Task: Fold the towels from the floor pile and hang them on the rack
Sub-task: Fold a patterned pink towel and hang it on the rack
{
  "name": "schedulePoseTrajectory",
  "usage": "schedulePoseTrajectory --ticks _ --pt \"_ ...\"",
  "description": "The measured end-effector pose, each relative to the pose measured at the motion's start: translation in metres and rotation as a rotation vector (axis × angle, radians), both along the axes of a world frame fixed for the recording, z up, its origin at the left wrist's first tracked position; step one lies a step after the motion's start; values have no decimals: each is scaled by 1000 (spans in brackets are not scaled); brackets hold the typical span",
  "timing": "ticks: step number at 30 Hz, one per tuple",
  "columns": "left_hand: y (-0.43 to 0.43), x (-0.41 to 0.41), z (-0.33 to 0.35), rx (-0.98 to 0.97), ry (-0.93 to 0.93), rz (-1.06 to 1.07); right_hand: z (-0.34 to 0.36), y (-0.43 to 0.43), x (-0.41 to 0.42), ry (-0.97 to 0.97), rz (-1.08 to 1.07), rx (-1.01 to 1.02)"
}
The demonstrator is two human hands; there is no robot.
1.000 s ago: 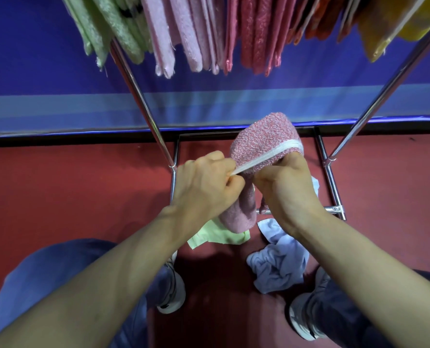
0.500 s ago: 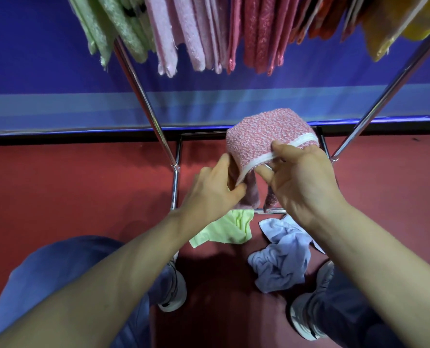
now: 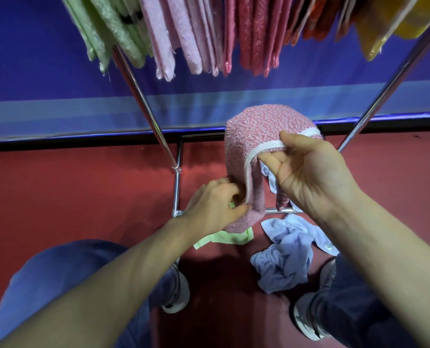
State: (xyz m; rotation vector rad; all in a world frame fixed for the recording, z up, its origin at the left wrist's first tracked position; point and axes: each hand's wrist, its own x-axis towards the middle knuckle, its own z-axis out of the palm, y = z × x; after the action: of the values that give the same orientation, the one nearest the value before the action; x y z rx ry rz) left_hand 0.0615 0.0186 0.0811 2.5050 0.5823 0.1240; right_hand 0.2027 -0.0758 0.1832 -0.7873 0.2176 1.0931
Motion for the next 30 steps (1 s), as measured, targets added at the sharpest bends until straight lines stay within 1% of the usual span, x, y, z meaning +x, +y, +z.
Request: schedulePoseTrajectory --ticks 2,4,5,7,10,11,12,14,15,16,18,19,22,23,25,27,28,30 --pt "-1 3 3 -2 59 78 4 -1 3 -12 -8 -4" --pt "4 1 4 -25 112 236 9 -3 11 -25 -50 5" --pt "9 -2 2 -67 97 326 12 -5 16 -30 -78 17" --pt "18 -8 -1 -157 6 506 15 -8 24 -43 -116 38" --pt "26 -13 -6 -187 -65 639 13 -9 21 -43 -106 48" --pt "26 -12 -5 -183 -55 644 12 -8 18 -41 -93 46" --pt "25 -12 -5 -153 10 620 11 -7 14 -35 -79 44" --pt "21 -10 -3 -31 233 537 10 -5 6 -16 -45 34" --pt "18 -9 -1 21 301 512 8 -4 3 -2 -27 32" --pt "15 -7 1 53 322 501 8 -3 0 13 -13 26" --pt "14 -5 4 69 264 494 8 -2 -6 27 12 15" --pt "14 -4 7 48 178 480 8 -1 -8 36 23 16" --pt "9 5 17 -113 -166 399 9 -1 -16 82 57 63" --pt "6 9 20 -158 -250 391 9 -1 -17 90 64 79" --pt "1 13 22 -206 -347 406 9 -2 -19 98 70 88" --pt "-1 16 20 -207 -325 444 11 -3 -19 81 69 87" --pt "-2 16 20 -207 -266 467 13 -4 -19 63 63 87" --pt "1 15 13 -248 -83 522 12 -5 -19 28 47 99"
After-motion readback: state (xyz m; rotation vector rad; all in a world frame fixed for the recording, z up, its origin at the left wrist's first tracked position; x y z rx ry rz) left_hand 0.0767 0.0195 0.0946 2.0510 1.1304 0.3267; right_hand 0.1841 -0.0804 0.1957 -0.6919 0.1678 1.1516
